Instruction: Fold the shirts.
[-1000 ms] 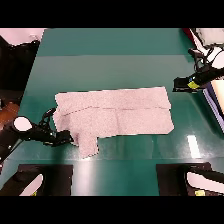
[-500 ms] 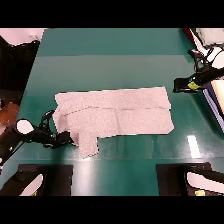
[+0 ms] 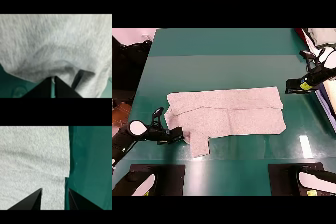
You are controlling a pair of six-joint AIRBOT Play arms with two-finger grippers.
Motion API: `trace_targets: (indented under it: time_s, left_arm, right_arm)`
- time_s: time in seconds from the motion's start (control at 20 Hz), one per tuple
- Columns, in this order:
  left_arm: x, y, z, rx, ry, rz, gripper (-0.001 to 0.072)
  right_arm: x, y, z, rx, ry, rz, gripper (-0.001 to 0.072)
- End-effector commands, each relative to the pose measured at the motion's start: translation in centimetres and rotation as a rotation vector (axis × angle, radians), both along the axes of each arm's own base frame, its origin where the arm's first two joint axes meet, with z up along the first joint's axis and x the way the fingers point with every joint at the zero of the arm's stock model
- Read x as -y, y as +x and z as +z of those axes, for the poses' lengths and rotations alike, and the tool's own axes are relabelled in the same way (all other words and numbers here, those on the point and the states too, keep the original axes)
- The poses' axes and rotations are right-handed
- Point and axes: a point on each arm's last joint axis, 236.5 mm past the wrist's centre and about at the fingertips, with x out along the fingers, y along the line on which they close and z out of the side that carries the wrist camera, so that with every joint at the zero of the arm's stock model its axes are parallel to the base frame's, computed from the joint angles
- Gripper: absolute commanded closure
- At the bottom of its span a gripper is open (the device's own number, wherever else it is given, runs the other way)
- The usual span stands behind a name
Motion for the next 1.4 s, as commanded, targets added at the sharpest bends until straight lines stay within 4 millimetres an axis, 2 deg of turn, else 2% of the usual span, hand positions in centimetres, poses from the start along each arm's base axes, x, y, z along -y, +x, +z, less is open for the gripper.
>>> trace_targets:
  time_s: [0.0,0.15,0.35,0.45,0.55,0.7,0.8,0.9,1.1,1.35]
  left_arm:
    - [0.2,0.5,0.3,0.014,-0.012,0.012,0.0682]
    - [1.4,1.2,2.7,0.051,-0.051,-0.081,0.0682]
    - [2.3,2.5,7.8,0.129,-0.061,-0.253,0.0682]
    - [2.5,2.8,9.7,0.155,-0.063,-0.306,0.0682]
    - [2.6,3.1,10.9,0.179,-0.062,-0.333,0.0682]
    - [2.6,3.3,11.2,0.185,-0.062,-0.335,0.0682]
    - [2.7,3.1,11.2,0.179,-0.064,-0.339,0.0682]
    - [2.7,3.0,11.2,0.174,-0.064,-0.341,0.0681]
    - [2.7,2.6,11.1,0.159,-0.068,-0.35,0.0681]
    - [2.7,2.2,11.1,0.146,-0.071,-0.357,0.0682]
  right_arm:
    - [0.0,-0.7,-0.1,-0.028,-0.001,0.009,0.0325]
    - [0.0,-2.4,-0.4,-0.099,-0.005,0.042,0.0326]
    - [-0.1,-5.7,-1.1,-0.222,-0.005,0.097,0.0326]
    - [-0.2,-7.8,-3.0,-0.265,-0.001,0.096,0.0326]
    - [-0.2,-10.7,-5.6,-0.33,0.005,0.092,0.0324]
    - [-0.4,-15.5,-8.9,-0.459,0.015,0.091,0.0322]
    - [-0.8,-17.2,-10.3,-0.495,0.031,0.077,0.0322]
    - [-1.6,-17.4,-11.3,-0.462,0.063,0.055,0.0322]
    - [-4.0,-15.7,-12.8,-0.374,0.166,-0.019,0.0322]
    - [-4.1,-14.2,-13.8,-0.342,0.174,-0.072,0.033]
